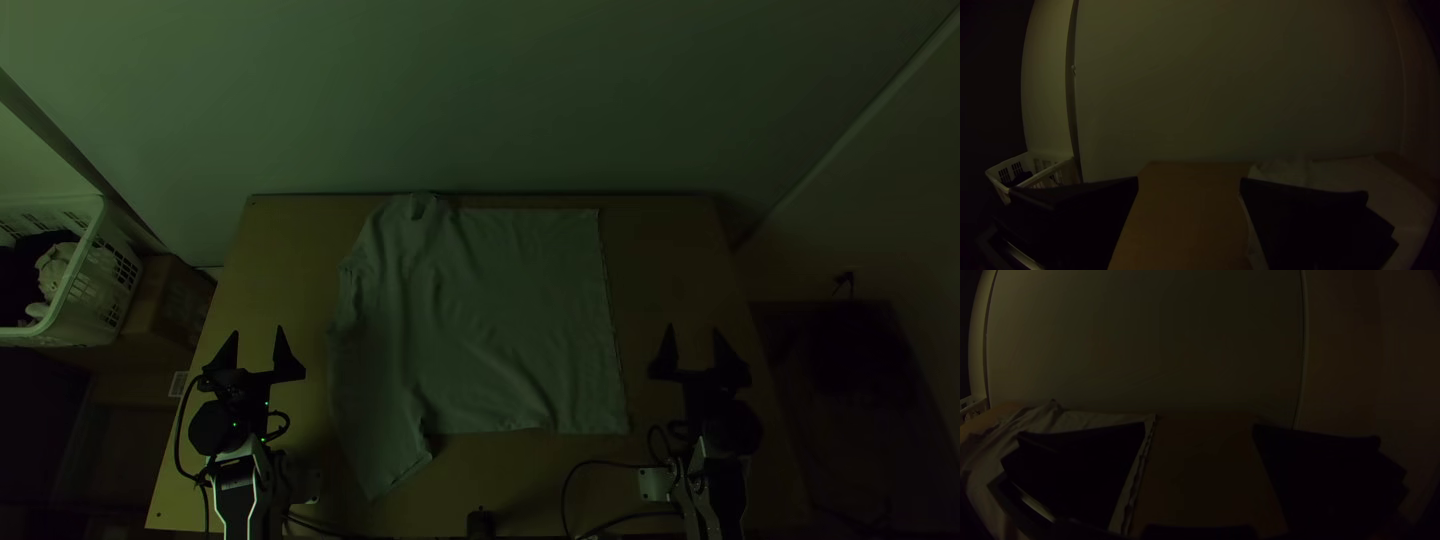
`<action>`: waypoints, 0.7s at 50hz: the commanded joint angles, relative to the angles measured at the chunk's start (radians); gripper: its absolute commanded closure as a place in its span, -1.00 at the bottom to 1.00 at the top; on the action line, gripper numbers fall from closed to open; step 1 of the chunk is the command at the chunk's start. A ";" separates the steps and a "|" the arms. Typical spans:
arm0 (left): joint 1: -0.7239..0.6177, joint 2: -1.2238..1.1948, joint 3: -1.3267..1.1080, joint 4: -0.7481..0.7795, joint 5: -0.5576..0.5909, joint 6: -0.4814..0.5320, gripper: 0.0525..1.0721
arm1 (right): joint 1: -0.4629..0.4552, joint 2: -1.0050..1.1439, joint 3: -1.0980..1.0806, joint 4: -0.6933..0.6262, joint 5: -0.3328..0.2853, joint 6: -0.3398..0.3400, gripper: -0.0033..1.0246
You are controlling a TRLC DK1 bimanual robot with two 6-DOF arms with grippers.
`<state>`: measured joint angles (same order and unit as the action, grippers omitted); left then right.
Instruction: Fold the t-shirt
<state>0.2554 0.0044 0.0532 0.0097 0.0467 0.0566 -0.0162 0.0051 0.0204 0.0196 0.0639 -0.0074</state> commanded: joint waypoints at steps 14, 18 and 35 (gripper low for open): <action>-0.010 -0.007 -0.050 -0.017 -0.018 -0.070 -0.91 | -0.014 -0.008 -0.014 -0.023 -0.001 0.009 -0.92; -0.008 -0.007 -0.044 -0.013 -0.019 -0.063 -0.91 | -0.018 -0.011 -0.008 -0.007 0.001 -0.006 -0.92; -0.002 0.005 0.051 -0.019 -0.018 -0.041 -0.91 | -0.016 0.035 0.110 0.020 0.007 -0.043 -0.92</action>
<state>0.2527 0.0044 0.0608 0.0002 0.0326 0.0044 -0.0360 0.0109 0.0654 0.0093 0.0639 -0.0273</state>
